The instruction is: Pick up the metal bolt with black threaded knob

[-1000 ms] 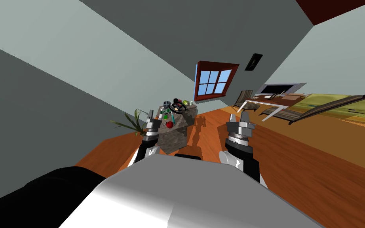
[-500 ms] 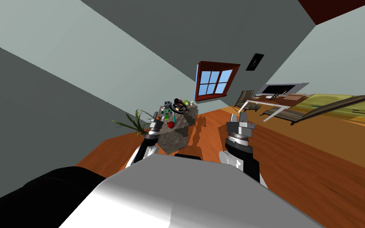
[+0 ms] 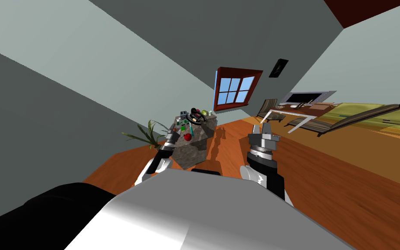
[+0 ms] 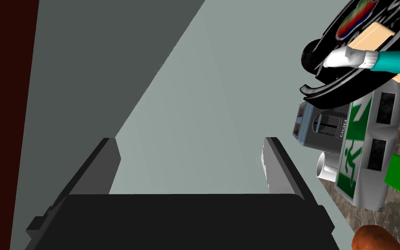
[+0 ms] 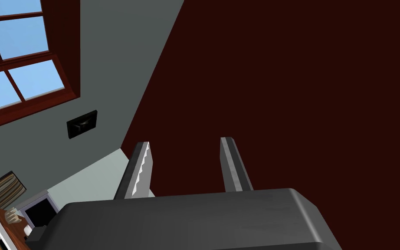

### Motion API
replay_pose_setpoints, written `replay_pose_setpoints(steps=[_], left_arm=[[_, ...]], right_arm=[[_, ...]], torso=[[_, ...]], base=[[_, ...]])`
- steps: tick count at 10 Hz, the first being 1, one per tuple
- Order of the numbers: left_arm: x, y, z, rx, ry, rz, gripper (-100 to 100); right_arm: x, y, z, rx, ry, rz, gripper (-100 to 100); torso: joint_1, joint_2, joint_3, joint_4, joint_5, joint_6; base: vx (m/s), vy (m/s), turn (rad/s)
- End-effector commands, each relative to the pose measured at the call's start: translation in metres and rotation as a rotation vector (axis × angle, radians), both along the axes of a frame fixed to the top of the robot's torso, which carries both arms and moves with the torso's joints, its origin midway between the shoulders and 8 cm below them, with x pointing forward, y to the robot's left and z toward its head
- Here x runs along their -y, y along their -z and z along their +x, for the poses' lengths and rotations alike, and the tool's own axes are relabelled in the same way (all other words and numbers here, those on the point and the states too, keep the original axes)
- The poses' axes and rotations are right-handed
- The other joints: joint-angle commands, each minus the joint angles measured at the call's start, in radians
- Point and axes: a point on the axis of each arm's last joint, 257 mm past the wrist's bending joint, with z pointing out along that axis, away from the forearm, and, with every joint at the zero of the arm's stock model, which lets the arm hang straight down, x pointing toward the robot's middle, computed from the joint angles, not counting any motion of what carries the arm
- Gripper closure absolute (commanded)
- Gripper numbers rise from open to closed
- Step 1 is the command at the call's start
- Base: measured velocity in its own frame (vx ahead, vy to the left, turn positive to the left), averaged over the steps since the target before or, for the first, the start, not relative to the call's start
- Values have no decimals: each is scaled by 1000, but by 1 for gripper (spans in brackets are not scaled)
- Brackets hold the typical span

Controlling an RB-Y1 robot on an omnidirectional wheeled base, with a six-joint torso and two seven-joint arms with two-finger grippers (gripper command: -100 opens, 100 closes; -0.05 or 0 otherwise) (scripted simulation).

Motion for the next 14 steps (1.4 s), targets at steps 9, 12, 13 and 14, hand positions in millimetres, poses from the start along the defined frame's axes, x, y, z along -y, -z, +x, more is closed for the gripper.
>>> replay_pose_setpoints(steps=[9,12,13,14], left_arm=[[-32,70,40,-290,22,-56,-100],[-44,95,47,-389,6,-74,-100],[-53,103,52,-429,6,-94,-100],[-55,111,51,-459,-4,-94,-100]], right_arm=[[0,0,0,0,0,0,0],[0,0,0,0,0,0,0],[0,0,0,0,0,0,0],[0,0,0,0,0,0,0]], torso=[[-1,1,0,0,0,0],[0,1,1,0,0,0],[-1,1,1,0,0,0],[-1,1,0,0,0,0]], base=[[-1,28,-37],[-13,28,-53],[-8,24,-89],[-5,24,-52]])
